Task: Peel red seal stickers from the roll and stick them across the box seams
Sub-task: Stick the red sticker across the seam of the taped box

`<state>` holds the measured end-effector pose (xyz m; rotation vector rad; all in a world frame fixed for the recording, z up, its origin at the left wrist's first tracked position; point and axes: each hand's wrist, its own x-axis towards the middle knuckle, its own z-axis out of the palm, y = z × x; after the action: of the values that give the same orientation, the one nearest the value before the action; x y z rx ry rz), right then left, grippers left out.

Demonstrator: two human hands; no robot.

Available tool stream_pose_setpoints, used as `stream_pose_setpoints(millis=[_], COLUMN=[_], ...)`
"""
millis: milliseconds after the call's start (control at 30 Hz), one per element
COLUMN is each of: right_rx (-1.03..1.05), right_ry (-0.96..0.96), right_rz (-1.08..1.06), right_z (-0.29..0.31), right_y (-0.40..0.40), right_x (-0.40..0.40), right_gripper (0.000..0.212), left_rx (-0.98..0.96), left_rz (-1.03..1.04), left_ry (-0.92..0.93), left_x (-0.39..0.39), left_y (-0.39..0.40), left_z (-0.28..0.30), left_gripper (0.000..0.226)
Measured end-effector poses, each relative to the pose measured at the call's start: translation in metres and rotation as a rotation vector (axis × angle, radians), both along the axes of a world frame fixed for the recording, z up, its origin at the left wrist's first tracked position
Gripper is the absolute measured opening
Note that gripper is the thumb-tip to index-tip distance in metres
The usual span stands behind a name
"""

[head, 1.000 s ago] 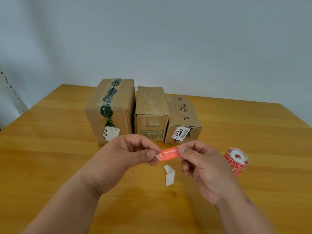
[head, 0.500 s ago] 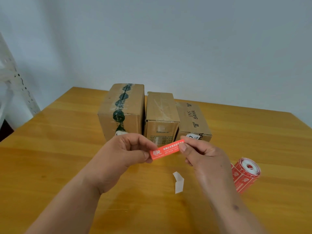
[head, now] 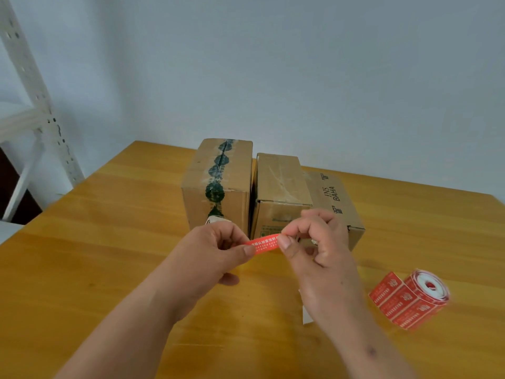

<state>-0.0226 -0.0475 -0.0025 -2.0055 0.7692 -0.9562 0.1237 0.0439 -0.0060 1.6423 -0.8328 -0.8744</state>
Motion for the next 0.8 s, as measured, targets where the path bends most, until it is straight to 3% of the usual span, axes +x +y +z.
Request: stream_pose_setpoints(millis=[300, 433, 600, 800], right_rx=[-0.084, -0.108, -0.075, 0.062], right_ry=[-0.050, -0.067, -0.089, -0.129], right_rz=[0.018, -0.014, -0.036, -0.047], right_z=[-0.002, -0.002, 0.002, 0.020], right_y=[0.004, 0.002, -0.001, -0.018], right_x=[0.006, 0.009, 0.017, 0.027], right_gripper=[0.013, 0.014, 0.015, 0.010], left_rx=[-0.074, -0.061, -0.048, -0.126], left_rz=[0.101, 0.108, 0.248, 0.597], left_ry=[0.130, 0.143, -0.150, -0.483], left_x=[-0.001, 0.006, 0.013, 0.027], left_y=[0.001, 0.004, 0.006, 0.004], left_z=[0.003, 0.003, 0.011, 0.013], left_gripper=[0.011, 0.069, 0.049, 0.036])
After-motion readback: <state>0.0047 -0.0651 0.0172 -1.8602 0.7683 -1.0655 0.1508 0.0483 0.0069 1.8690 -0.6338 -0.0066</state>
